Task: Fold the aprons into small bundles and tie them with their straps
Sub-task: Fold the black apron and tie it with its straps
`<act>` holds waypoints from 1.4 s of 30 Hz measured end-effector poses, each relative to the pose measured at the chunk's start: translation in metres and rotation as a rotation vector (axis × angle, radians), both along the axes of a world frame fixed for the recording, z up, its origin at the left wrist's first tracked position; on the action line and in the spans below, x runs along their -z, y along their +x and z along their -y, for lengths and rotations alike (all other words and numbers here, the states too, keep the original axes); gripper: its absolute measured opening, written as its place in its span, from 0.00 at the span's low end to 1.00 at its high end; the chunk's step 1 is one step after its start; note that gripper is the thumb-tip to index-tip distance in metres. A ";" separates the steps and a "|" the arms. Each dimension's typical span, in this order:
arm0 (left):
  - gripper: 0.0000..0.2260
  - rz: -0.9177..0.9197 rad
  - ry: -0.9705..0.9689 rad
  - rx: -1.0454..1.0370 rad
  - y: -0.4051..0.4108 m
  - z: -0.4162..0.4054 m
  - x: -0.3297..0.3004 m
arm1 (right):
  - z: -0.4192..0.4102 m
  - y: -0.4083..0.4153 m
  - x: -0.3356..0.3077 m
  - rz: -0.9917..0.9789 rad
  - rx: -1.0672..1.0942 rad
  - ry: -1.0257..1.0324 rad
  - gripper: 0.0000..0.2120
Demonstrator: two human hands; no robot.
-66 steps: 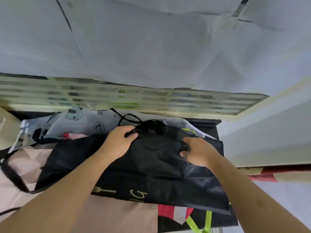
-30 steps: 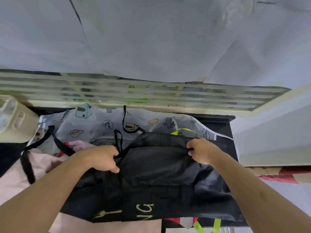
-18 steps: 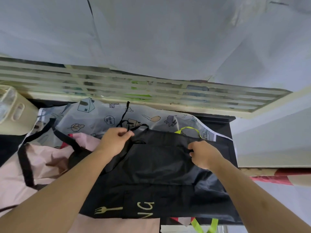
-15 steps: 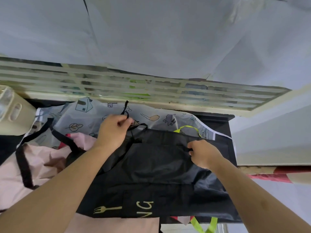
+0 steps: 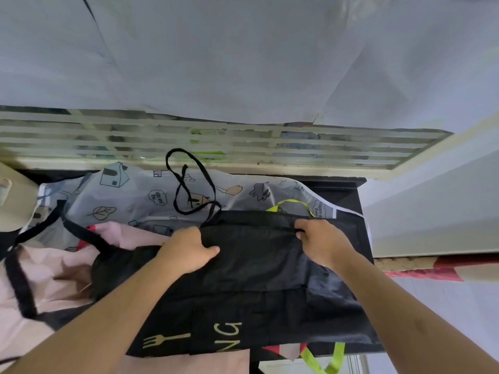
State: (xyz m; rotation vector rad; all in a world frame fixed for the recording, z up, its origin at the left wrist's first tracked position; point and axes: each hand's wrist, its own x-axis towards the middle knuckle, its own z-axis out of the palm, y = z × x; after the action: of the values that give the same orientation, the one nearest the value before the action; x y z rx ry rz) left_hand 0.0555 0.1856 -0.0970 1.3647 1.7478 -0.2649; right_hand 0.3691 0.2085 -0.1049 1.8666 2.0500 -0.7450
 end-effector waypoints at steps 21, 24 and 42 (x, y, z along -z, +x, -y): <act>0.04 -0.003 0.087 0.106 -0.025 -0.024 0.027 | -0.014 0.090 0.037 0.182 0.344 0.058 0.08; 0.09 -0.077 0.217 0.196 -0.027 -0.027 0.033 | -0.014 0.094 0.045 0.163 0.360 0.101 0.07; 0.14 -0.199 0.321 0.389 -0.038 -0.017 0.026 | 0.115 -0.075 0.060 -0.027 -0.034 0.251 0.30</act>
State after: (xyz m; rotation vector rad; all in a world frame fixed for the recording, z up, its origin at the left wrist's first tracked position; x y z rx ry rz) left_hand 0.0173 0.2029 -0.1228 1.9736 1.7248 -0.3535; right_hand 0.2941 0.0931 -0.1647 1.9522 2.2772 -0.5266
